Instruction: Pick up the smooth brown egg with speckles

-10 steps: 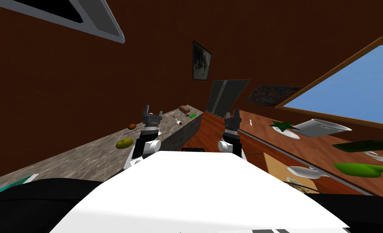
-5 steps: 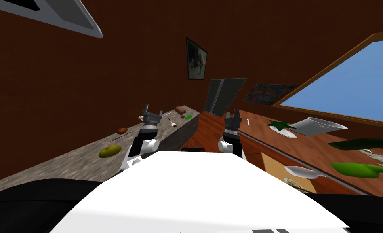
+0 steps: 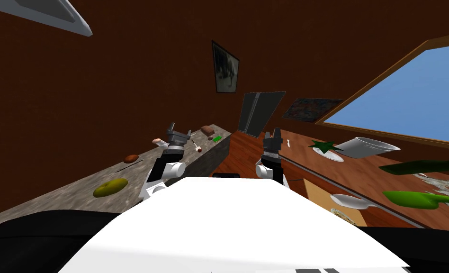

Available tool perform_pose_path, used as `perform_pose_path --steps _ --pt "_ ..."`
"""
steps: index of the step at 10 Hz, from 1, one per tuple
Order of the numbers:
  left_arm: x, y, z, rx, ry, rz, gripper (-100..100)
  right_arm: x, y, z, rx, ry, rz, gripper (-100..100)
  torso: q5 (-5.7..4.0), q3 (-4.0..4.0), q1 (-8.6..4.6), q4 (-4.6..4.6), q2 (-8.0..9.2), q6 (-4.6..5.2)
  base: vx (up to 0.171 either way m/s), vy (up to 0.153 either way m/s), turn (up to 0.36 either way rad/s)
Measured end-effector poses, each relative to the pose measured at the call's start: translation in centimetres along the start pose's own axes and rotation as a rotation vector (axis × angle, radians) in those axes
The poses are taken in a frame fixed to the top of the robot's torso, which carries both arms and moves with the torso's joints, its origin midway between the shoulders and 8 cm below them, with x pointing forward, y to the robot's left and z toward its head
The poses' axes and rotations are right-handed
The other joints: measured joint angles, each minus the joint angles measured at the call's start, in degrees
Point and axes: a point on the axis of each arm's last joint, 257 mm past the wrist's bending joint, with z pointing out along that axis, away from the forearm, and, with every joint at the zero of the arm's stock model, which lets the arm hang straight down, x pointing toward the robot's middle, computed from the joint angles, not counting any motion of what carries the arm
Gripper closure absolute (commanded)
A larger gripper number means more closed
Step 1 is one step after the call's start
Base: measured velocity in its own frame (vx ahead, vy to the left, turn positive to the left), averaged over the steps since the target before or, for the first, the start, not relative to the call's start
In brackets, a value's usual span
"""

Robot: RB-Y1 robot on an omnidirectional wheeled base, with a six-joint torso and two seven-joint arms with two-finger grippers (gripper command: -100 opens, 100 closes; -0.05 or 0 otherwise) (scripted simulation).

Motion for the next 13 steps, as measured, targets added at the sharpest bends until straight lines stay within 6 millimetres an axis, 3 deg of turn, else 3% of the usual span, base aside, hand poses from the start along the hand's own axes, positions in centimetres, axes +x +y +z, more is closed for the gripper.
perform_pose_path --steps 13 --pt "-4.6 4.9 -0.7 -0.243 -0.181 -0.241 -100 0.0 0.0 0.0 0.000 0.000 0.000 0 0.05 0.07 0.20 0.03 0.12 -0.01 0.060 -0.059 -0.043"
